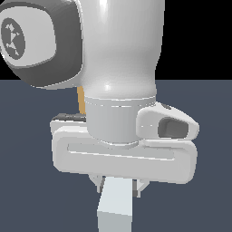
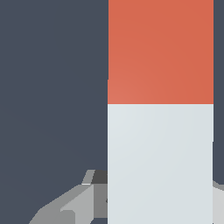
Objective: Insert the peg into the horizontal hole in a box.
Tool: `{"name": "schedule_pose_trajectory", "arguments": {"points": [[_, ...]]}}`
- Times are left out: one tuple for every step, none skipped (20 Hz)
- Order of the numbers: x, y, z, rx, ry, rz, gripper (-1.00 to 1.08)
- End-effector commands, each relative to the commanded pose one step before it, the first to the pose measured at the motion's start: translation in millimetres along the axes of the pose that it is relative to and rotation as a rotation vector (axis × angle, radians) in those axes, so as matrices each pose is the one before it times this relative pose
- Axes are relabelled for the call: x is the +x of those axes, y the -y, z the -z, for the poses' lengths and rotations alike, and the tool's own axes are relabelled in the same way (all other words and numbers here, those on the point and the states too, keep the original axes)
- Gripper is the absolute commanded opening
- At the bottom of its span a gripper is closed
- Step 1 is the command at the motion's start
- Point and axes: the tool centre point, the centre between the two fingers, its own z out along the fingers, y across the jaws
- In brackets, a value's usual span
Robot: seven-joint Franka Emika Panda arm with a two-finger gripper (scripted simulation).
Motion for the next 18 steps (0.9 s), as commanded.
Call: {"name": "schedule_pose_trajectory", "arguments": {"points": [[-0.05, -0.23, -0.26, -0.00045, 0.00009, 0.00008, -1.00], [0.00, 0.00, 0.00, 0.00000, 0.00000, 0.00000, -1.00], [0.00, 0.00, 0.00, 0.00000, 0.00000, 0.00000, -1.00], [0.00, 0.00, 0.00, 0.00000, 0.00000, 0.00000, -1.00], [0.00, 0.00, 0.00, 0.00000, 0.00000, 0.00000, -1.00], [0.00, 0.00, 0.00, 0.00000, 0.00000, 0.00000, -1.00], [0.00, 0.00, 0.00, 0.00000, 0.00000, 0.00000, -1.00], [0.08, -0.04, 0.15, 0.00000, 0.00000, 0.00000, -1.00], [0.15, 0.13, 0.09, 0.00000, 0.00000, 0.00000, -1.00], [0.44, 0.38, 0.26, 0.00000, 0.00000, 0.00000, -1.00], [0.73, 0.64, 0.43, 0.00000, 0.00000, 0.00000, -1.00], [1.47, 0.84, 0.55, 0.00008, 0.00003, 0.00069, -1.00], [1.77, 1.10, 0.77, 0.00000, 0.00000, 0.00069, -1.00], [2.08, 1.37, 0.96, 0.00000, 0.00000, 0.00069, -1.00], [2.58, 1.62, 1.14, 0.00000, 0.00000, 0.00098, -1.00], [2.90, 1.90, 1.33, 0.00000, 0.00000, 0.00098, -1.00], [3.50, 2.16, 1.53, 0.00000, 0.00000, 0.00138, -1.00], [3.85, 2.45, 1.73, 0.00000, 0.00000, 0.00138, -1.00]]}}
